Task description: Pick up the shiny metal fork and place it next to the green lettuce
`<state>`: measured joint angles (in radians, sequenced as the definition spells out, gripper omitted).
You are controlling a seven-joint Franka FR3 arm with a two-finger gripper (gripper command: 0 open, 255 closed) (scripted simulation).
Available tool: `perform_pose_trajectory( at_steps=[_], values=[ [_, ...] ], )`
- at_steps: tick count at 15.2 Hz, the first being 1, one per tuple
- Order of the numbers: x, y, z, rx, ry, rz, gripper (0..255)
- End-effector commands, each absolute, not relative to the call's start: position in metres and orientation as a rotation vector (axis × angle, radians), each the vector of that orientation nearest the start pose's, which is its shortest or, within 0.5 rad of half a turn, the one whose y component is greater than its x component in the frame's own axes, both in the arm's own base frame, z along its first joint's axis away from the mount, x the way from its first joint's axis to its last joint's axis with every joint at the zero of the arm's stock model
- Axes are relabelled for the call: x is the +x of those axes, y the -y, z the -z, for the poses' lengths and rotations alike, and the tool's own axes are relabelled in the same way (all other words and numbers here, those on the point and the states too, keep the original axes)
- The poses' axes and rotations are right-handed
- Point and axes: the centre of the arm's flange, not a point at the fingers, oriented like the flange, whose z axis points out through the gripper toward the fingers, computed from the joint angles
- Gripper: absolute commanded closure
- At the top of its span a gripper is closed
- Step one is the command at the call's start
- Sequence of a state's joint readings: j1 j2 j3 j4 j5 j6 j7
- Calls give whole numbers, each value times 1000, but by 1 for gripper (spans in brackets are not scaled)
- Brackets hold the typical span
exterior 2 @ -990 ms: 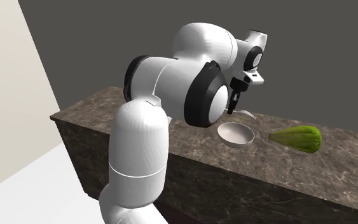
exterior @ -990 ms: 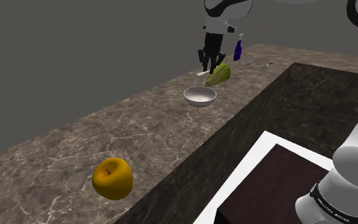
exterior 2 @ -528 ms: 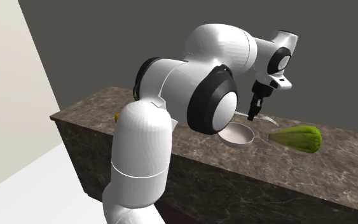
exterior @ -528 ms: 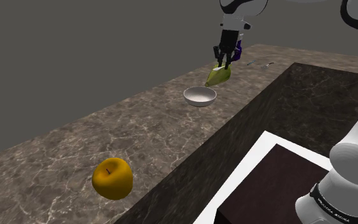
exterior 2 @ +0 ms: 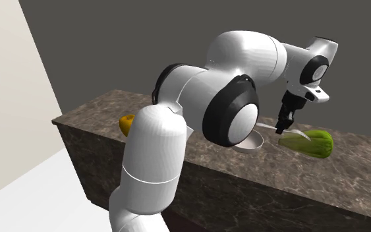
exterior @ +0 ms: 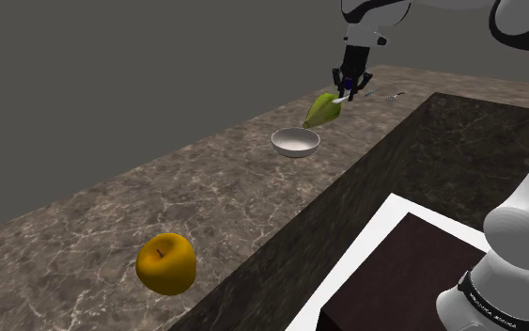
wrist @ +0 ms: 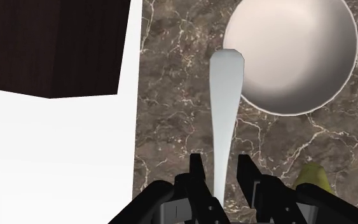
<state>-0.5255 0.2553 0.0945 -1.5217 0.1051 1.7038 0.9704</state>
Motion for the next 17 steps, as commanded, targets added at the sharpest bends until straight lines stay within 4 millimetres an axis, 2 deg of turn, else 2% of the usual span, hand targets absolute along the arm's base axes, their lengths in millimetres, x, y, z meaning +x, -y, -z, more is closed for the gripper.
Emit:
perform_pose_trajectory(
  at_steps=[1,17],
  values=[
    [577,263,-499,-2300,-1978,-156,255],
    [577,263,-415,-2300,-1978,-156,255]
  ],
)
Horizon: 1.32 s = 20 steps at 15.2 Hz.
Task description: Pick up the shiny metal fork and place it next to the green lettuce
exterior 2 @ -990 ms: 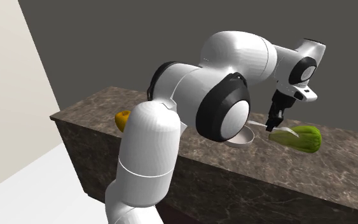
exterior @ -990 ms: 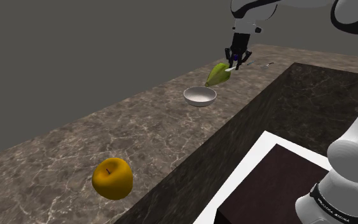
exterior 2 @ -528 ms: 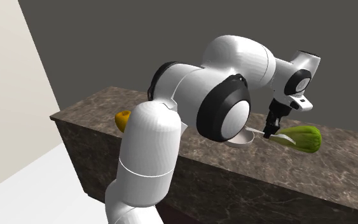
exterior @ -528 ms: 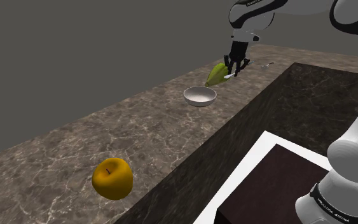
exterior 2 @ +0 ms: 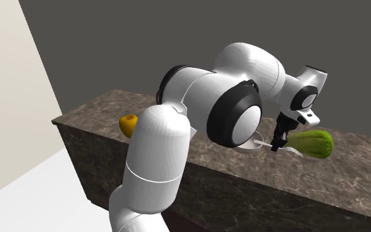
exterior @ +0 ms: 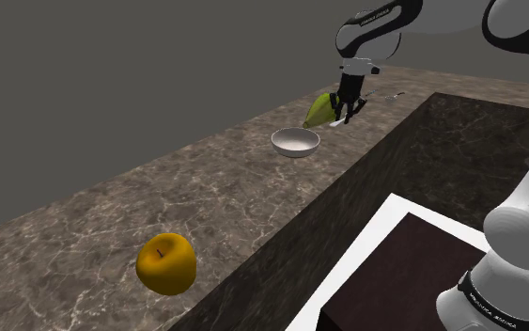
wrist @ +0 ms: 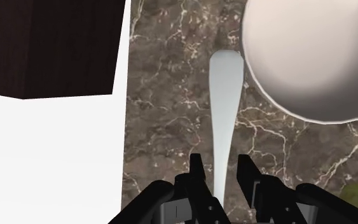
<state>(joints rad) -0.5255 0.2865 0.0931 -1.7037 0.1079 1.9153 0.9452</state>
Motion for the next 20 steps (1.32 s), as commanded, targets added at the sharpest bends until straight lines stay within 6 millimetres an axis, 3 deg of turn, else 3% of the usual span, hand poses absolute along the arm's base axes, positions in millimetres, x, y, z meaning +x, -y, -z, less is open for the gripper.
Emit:
perform_pose_trajectory(
  at_steps=[1,17,20],
  values=[
    [577,263,-409,-2300,-1978,-156,255],
    [577,263,-325,-2300,-1978,-156,255],
    [577,263,-323,-2300,-1978,-156,255]
  ],
)
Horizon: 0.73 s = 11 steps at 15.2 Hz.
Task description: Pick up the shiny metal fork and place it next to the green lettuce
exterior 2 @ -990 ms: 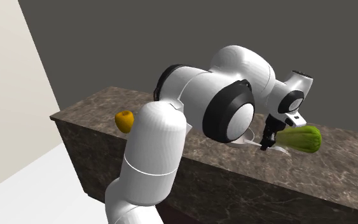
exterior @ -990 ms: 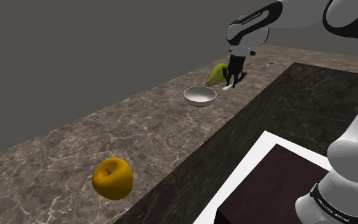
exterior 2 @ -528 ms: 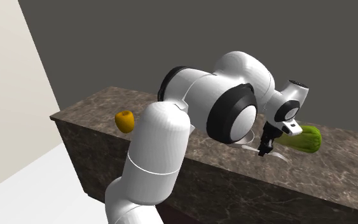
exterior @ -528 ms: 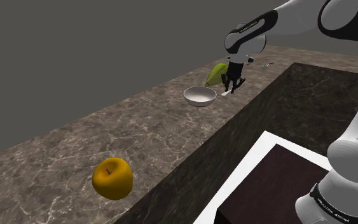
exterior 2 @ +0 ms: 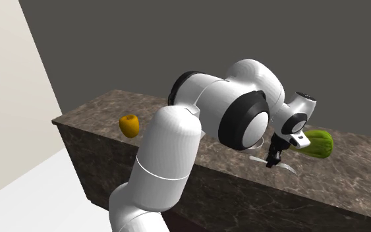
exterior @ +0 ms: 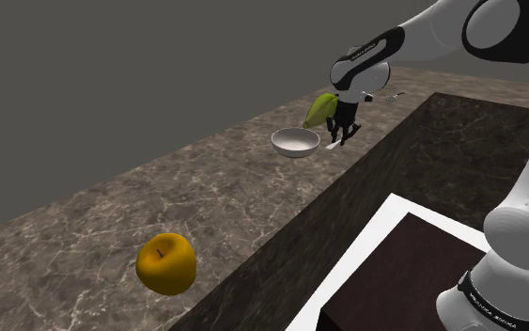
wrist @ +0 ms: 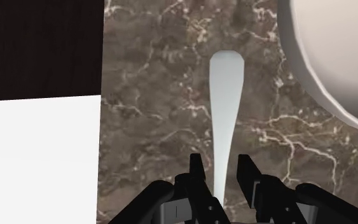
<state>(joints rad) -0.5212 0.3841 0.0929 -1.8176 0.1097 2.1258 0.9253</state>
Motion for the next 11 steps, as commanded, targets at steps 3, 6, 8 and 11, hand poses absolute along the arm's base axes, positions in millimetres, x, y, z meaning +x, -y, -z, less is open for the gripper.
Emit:
perform_pose_trajectory(
  at_steps=[3,6,8,11],
  values=[
    [577,263,-323,-2300,-1978,-156,255],
    [576,263,-323,-2300,-1978,-156,0],
    [576,263,-323,-2300,-1978,-156,0],
    [576,263,-323,-2300,-1978,-156,0]
  ],
)
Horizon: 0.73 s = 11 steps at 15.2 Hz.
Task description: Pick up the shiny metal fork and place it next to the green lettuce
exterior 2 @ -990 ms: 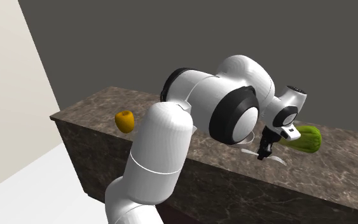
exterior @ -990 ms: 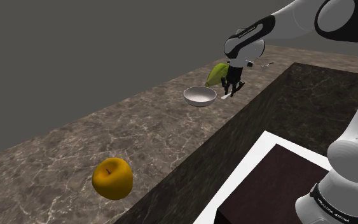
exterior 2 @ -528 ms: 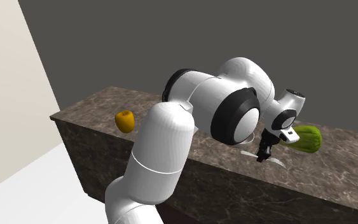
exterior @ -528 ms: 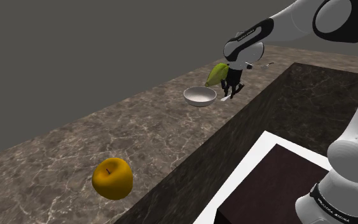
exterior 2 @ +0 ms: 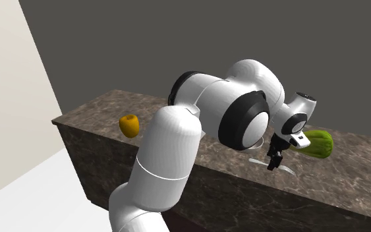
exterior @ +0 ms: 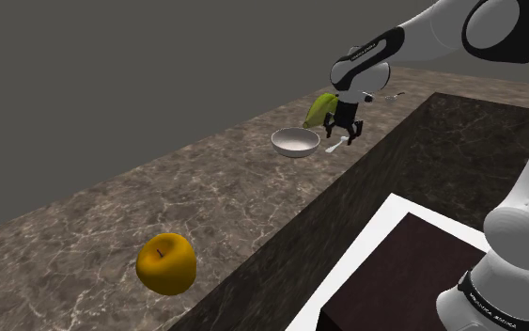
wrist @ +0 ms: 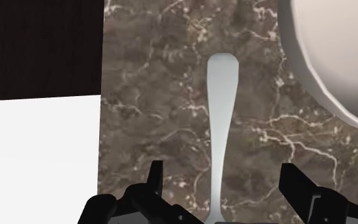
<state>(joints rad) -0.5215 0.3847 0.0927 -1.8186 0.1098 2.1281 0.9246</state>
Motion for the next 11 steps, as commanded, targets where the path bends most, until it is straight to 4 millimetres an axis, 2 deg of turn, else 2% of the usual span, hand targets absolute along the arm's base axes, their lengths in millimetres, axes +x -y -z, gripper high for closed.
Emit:
perform_pose_trajectory(
  at_steps=[1,4,11],
  values=[
    [577,264,-336,-2300,-1978,-156,0],
    [577,270,-372,-2300,-1978,-156,0],
    [577,270,-372,-2300,-1978,-156,0]
  ],
)
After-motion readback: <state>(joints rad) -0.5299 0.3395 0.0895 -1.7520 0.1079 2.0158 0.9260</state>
